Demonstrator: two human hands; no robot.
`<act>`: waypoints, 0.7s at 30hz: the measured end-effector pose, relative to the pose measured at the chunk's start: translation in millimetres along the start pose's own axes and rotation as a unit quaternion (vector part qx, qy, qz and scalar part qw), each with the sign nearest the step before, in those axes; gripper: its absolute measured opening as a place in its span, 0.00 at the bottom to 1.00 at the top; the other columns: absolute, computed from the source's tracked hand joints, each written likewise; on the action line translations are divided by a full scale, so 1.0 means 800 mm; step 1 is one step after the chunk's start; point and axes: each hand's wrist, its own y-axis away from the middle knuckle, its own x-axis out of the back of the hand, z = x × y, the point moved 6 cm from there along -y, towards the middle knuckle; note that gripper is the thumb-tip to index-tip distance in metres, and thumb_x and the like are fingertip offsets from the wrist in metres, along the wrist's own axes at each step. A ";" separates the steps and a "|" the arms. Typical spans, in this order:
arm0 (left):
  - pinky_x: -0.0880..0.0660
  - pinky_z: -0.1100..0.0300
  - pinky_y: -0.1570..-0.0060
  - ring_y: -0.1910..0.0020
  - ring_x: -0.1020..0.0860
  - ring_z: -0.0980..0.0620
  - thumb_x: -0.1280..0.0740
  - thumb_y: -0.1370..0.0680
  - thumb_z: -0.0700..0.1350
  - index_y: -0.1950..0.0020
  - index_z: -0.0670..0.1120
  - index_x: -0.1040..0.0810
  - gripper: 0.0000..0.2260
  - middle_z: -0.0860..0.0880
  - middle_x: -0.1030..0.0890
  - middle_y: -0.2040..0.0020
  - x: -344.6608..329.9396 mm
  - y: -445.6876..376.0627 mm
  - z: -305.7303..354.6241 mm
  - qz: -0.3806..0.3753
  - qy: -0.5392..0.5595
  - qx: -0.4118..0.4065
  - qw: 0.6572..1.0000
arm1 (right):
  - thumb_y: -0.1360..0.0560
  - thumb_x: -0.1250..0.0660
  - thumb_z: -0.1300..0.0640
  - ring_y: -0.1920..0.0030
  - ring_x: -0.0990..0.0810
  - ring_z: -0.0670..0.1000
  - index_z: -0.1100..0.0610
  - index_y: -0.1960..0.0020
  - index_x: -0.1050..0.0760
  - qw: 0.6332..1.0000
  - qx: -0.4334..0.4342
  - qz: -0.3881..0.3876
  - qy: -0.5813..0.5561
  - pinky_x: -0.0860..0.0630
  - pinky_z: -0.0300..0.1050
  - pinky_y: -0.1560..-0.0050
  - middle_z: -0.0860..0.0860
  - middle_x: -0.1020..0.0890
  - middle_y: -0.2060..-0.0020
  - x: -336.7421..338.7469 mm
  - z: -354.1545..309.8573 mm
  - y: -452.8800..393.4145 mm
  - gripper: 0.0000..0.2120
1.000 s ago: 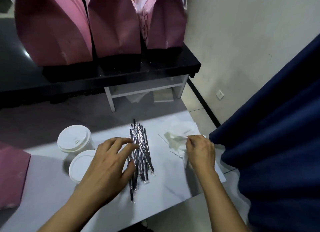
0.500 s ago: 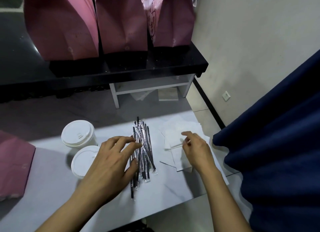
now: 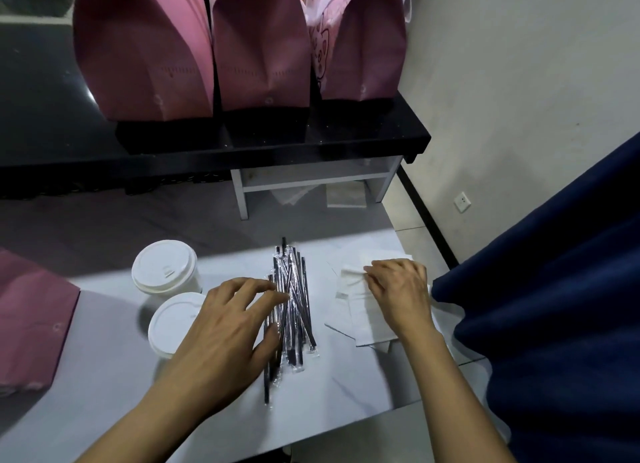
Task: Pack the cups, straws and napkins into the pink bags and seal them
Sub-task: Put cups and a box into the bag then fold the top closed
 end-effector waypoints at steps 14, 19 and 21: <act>0.33 0.55 0.41 0.39 0.27 0.50 0.40 0.23 0.53 0.37 0.56 0.24 0.15 0.57 0.25 0.38 -0.001 -0.003 0.008 0.011 0.004 -0.020 1.000 | 0.25 0.30 0.46 0.50 0.20 0.56 0.48 0.38 0.25 0.995 -0.082 -0.044 0.032 0.30 0.52 0.48 0.48 0.17 0.52 -0.005 0.005 0.036 0.18; 0.33 0.55 0.41 0.39 0.27 0.50 0.41 0.23 0.53 0.37 0.56 0.24 0.15 0.56 0.25 0.39 0.007 0.003 0.006 0.017 0.008 -0.014 1.000 | 0.32 0.24 0.61 0.60 0.21 0.55 0.50 0.50 0.19 0.997 -0.057 -0.014 0.054 0.31 0.51 0.55 0.48 0.17 0.63 0.004 0.001 0.042 0.13; 0.32 0.54 0.41 0.39 0.27 0.49 0.42 0.22 0.53 0.37 0.56 0.24 0.15 0.56 0.25 0.38 0.011 0.006 0.004 0.020 0.009 -0.012 1.000 | 0.31 0.24 0.62 0.60 0.21 0.55 0.52 0.49 0.17 0.997 -0.059 0.020 0.035 0.30 0.51 0.55 0.48 0.17 0.62 0.021 -0.003 0.037 0.12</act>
